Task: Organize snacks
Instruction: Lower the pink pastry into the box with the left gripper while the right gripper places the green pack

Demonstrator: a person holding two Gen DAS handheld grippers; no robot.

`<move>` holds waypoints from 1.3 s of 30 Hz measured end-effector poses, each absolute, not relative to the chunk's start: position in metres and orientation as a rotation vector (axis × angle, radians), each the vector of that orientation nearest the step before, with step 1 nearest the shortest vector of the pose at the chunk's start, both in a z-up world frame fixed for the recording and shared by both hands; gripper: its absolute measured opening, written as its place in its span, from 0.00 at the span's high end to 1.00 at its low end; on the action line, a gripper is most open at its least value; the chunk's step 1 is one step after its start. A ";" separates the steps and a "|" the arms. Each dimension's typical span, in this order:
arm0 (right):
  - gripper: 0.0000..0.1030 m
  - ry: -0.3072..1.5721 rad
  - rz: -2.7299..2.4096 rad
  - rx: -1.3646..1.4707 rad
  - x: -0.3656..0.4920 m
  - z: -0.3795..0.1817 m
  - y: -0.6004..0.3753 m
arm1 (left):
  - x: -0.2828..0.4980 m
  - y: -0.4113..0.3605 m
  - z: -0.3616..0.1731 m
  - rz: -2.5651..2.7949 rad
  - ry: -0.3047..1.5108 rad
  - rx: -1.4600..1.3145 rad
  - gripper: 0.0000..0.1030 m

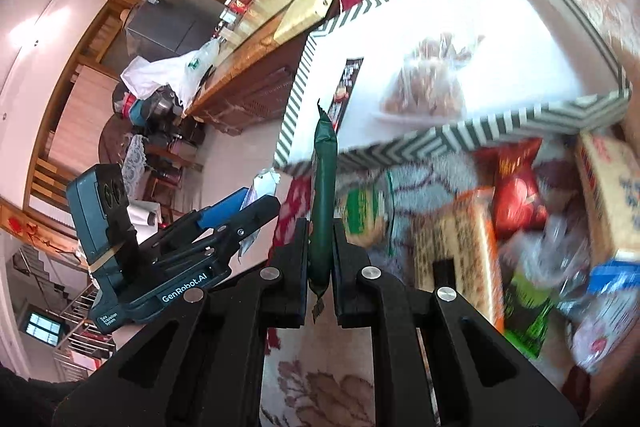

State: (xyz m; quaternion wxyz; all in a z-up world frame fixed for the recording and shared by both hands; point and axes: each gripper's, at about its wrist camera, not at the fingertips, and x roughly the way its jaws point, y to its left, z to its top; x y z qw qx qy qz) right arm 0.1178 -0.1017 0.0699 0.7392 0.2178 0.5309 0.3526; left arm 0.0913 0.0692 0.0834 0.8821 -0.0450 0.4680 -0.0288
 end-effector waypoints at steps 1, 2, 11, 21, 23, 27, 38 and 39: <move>0.91 1.159 0.772 0.476 0.121 0.073 -0.102 | 0.095 0.069 0.085 -0.058 0.970 -0.092 0.48; 0.91 1.154 0.771 0.473 0.124 0.075 -0.102 | 0.099 0.068 0.087 -0.058 0.966 -0.091 0.48; 0.91 1.118 0.751 0.441 0.154 0.089 -0.103 | 0.134 0.069 0.093 -0.040 0.947 -0.079 0.48; 0.91 1.138 0.723 0.407 0.190 0.077 -0.092 | 0.169 0.072 0.079 -0.017 0.980 -0.088 0.48; 0.91 1.145 0.719 0.406 0.196 0.073 -0.089 | 0.174 0.071 0.077 -0.013 0.984 -0.091 0.48; 0.91 1.163 0.714 0.399 0.206 0.066 -0.084 | 0.182 0.069 0.070 -0.012 0.997 -0.088 0.48; 0.87 1.222 0.653 0.344 0.226 0.038 -0.068 | 0.195 0.068 0.047 0.026 1.037 -0.102 0.46; 0.85 1.218 0.628 0.339 0.227 0.039 -0.070 | 0.195 0.070 0.046 0.032 1.042 -0.107 0.44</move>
